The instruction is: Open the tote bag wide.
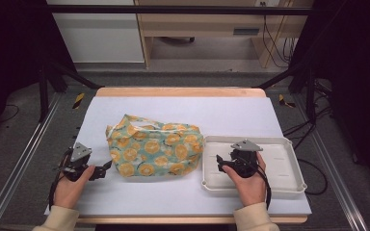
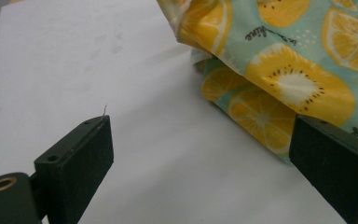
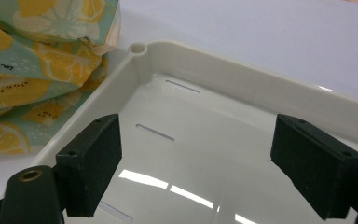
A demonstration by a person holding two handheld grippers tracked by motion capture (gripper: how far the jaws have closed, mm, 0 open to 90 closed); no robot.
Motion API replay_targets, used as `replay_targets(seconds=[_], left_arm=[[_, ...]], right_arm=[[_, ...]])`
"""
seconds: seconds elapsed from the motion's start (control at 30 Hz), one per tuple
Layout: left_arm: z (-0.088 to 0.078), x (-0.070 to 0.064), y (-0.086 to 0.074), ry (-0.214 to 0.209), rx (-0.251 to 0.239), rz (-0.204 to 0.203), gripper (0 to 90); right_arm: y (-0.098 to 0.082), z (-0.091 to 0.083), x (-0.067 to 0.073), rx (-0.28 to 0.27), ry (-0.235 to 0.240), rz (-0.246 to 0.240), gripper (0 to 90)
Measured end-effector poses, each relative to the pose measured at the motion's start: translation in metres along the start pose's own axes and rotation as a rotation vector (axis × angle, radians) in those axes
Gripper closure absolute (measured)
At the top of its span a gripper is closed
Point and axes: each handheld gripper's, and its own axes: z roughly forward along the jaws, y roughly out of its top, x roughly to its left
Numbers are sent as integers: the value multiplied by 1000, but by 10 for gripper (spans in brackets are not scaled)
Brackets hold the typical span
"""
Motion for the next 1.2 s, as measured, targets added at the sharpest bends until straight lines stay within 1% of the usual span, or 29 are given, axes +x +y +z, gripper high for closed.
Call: replay_targets(seconds=[0.13,0.27,0.3,0.33,0.37,0.4,0.43,0.47,0.5,0.53,0.57,0.6,0.63,0.7,0.73,0.77,0.8,0.83,0.87,0.9,0.93,0.97,1.0,1.03,1.07,1.1,1.13,1.17,1.2], left_arm=[[-3,-5,2,-25,-4,20,61],[-7,-10,6,-48,-25,50,62],[-9,-10,9,-49,-30,61,62],[-12,-8,16,-66,-45,49,64],[-12,-8,16,-66,-45,49,66],[-14,-7,21,-75,-60,53,67],[-15,-5,27,-73,-72,56,67],[-16,-3,41,-59,-88,72,79],[-16,-3,41,-59,-88,72,84],[-17,-2,48,-59,-97,75,84],[-17,0,56,-60,-100,93,84],[-16,1,64,-55,-103,105,85],[-14,3,73,-52,-103,112,85],[-10,6,89,-49,-92,144,86],[-7,6,96,-46,-83,166,93],[-3,6,101,-43,-73,187,93],[2,7,106,-46,-61,201,94],[7,7,109,-52,-42,216,92],[12,8,111,-59,-31,221,92],[17,8,112,-58,-28,233,92],[21,8,112,-52,-20,238,92],[25,8,111,-56,-11,241,92],[27,7,110,-65,-1,241,88],[29,6,107,-79,12,228,88],[31,6,105,-87,18,227,89],[32,6,103,-96,20,228,89],[34,5,101,-108,24,233,91],[34,5,100,-116,41,243,94],[36,4,98,-129,47,236,104]], right_arm=[[1,-2,2,-3,5,5,163],[6,-5,5,-12,13,-11,178],[8,-6,6,-17,20,-16,200],[15,-7,8,-17,60,-21,227],[15,-7,8,-17,60,-21,227],[26,-10,11,-28,83,-36,281],[26,-10,11,-28,83,-36,281],[39,-12,14,-33,107,-65,316],[39,-12,14,-33,107,-65,316],[46,-13,15,-31,112,-88,337],[54,-14,17,-34,119,-104,367],[70,-16,21,-47,145,-124,416],[70,-16,21,-47,145,-124,416],[87,-14,25,-54,182,-135,437],[102,-8,30,-50,204,-147,446],[102,-8,30,-50,204,-147,446],[109,-3,33,-47,210,-159,445],[119,11,37,-23,230,-166,395],[121,19,39,3,248,-164,348],[121,19,39,3,248,-164,348],[123,37,42,61,268,-161,280],[123,37,42,61,268,-161,280],[121,53,44,129,290,-143,248],[121,53,44,129,290,-143,248],[117,62,47,162,294,-146,335],[117,62,47,162,294,-146,335],[115,64,49,175,311,-148,443],[113,64,51,168,329,-155,552],[111,64,53,166,341,-160,610]])
